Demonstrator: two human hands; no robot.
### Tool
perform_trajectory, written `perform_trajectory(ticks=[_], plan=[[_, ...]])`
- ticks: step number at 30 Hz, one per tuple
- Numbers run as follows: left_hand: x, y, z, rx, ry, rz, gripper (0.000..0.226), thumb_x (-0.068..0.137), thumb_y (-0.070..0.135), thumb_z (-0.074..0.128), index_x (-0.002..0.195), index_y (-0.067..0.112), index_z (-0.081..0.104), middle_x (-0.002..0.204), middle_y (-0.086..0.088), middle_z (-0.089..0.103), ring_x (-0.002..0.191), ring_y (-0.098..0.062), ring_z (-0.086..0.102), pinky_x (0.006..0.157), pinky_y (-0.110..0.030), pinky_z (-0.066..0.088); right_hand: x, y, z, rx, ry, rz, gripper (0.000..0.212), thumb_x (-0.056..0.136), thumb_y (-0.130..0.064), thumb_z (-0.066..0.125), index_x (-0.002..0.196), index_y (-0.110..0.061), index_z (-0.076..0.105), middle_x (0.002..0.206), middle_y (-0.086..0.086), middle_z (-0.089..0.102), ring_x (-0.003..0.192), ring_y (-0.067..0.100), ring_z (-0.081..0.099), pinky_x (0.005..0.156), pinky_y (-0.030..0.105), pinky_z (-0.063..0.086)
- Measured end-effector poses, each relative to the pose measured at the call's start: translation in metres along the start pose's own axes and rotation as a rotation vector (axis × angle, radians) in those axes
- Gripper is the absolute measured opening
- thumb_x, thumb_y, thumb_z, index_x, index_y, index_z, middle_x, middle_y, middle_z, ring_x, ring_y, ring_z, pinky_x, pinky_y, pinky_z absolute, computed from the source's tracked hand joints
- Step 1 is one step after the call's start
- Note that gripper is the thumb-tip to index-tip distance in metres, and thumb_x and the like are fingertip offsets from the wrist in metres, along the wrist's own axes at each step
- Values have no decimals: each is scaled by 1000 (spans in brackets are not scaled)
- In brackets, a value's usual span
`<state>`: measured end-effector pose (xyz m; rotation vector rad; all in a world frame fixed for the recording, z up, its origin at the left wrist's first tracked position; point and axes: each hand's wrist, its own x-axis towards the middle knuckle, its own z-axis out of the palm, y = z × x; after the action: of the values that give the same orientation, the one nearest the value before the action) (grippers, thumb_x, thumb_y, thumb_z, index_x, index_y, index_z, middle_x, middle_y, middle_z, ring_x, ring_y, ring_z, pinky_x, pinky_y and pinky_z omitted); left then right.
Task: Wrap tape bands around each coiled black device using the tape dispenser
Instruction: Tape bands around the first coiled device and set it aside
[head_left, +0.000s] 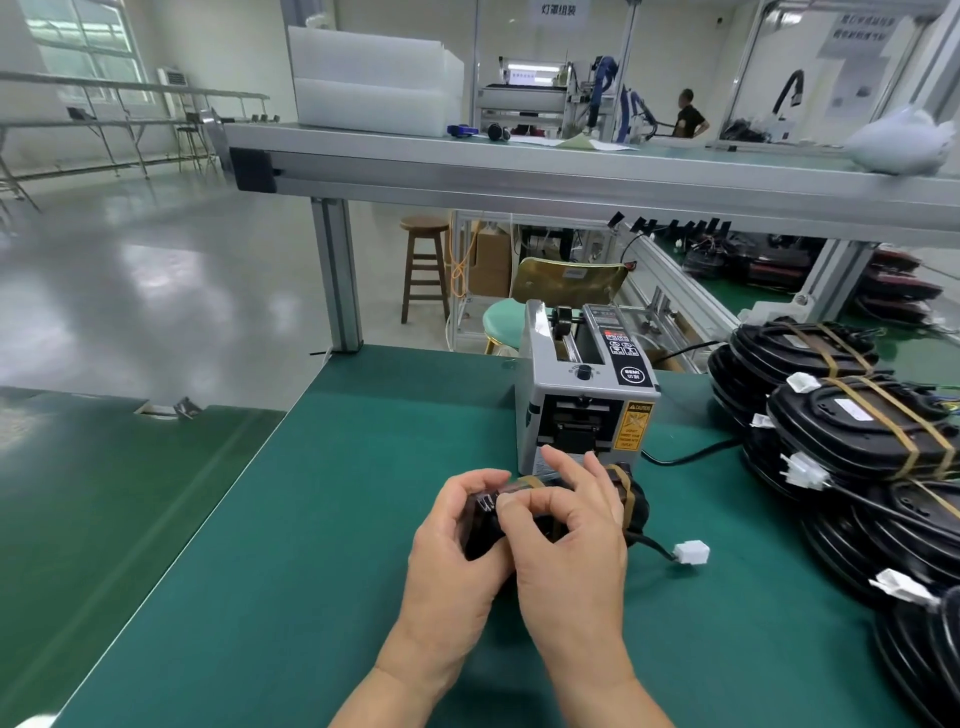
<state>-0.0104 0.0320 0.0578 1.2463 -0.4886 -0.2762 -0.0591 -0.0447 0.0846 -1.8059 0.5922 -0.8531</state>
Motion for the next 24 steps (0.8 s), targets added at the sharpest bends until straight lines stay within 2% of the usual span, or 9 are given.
perform_trajectory(ticks=[3, 8, 18, 24], plan=[[0, 0, -2, -5, 1, -8, 44, 77, -10, 67, 112, 15, 63, 107, -6, 73, 105, -21, 68, 84, -23, 53, 0, -1, 1, -16, 6, -3, 27, 80, -12, 74, 59, -28, 69, 127, -23, 58, 138, -8, 24, 98, -6, 9], [1, 1, -2, -3, 4, -6, 42, 71, 3, 67, 111, 18, 64, 108, -5, 73, 106, -20, 67, 88, -26, 54, 0, -2, 2, -12, 8, -1, 28, 80, -11, 75, 58, -28, 68, 123, -24, 58, 136, -7, 28, 97, -6, 10], [0, 2, -3, 17, 14, -7, 41, 71, 5, 68, 109, 20, 65, 108, -6, 72, 108, -23, 66, 94, -34, 52, -1, -3, 0, 0, 13, -1, 30, 80, -10, 75, 57, -28, 68, 120, -23, 61, 134, -4, 32, 97, -5, 13], [-1, 5, -2, 3, 5, -17, 41, 71, 5, 67, 109, 19, 65, 108, -6, 73, 108, -21, 66, 92, -32, 53, 1, -3, -1, -5, 14, -9, 31, 79, -10, 75, 56, -28, 67, 118, -21, 63, 132, -4, 35, 98, -4, 14]])
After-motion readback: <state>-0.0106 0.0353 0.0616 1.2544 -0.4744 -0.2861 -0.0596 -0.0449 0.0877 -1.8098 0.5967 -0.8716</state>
